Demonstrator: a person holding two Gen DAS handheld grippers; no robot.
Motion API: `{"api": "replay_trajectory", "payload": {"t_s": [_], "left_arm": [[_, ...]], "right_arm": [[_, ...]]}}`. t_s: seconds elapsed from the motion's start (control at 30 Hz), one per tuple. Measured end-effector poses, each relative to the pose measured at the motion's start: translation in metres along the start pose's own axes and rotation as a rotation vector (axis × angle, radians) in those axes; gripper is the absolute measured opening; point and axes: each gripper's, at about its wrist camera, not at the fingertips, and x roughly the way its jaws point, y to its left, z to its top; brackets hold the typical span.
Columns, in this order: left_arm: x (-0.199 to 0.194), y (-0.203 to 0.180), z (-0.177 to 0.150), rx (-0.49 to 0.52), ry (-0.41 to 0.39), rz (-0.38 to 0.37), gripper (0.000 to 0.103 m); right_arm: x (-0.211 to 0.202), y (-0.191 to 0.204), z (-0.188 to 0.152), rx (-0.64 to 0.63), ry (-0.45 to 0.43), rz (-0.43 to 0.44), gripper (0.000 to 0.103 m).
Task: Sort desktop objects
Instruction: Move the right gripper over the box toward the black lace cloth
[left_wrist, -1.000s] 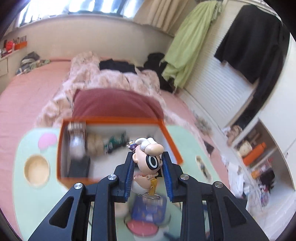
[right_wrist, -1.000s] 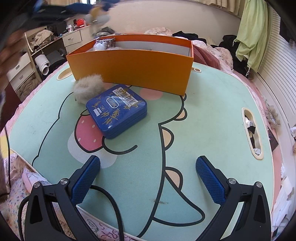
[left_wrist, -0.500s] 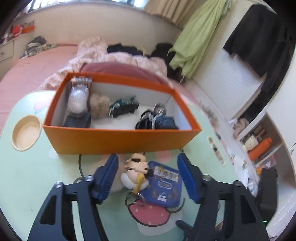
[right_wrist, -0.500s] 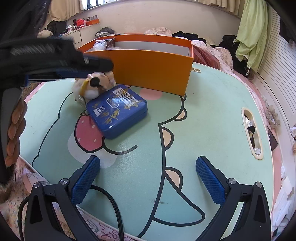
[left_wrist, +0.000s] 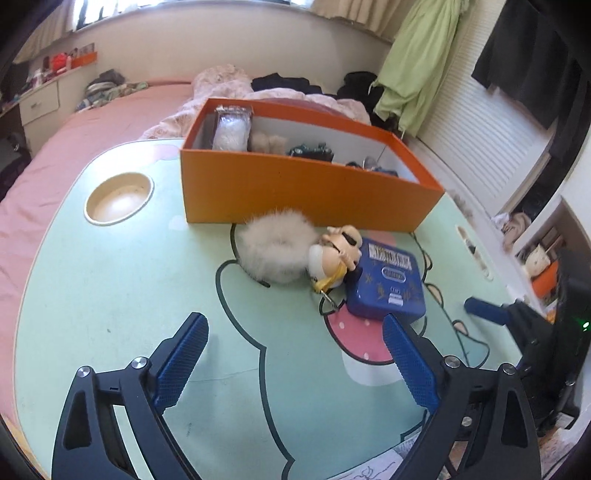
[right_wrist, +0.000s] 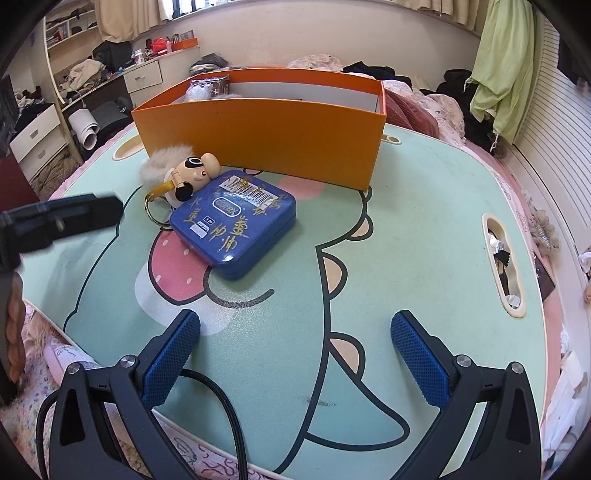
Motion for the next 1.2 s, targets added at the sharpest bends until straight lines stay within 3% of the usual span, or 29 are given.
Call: {"api": "replay_trajectory", "payload": {"t_s": [0.07,0.3,0.87,1.2], "left_arm": [[0.012,-0.004,-0.002,0.025,0.045,0.019,0.096],[0.027,-0.025,-0.011,0.18,0.066,0.164,0.103],[0.025,-0.022,-0.012,0.194,0.039,0.15,0.103],[0.026,-0.024,-0.012,0.193,0.038,0.152,0.103]], "right_arm": [[0.0,0.0,0.0,-0.001,0.0,0.0,0.103],[-0.001,0.0,0.0,-0.004,-0.001,-0.002,0.103],[-0.005,-0.007,0.0,0.006,0.003,0.002,0.103],[-0.042,-0.035,0.032,0.053,-0.091,0.011,0.102]]}}
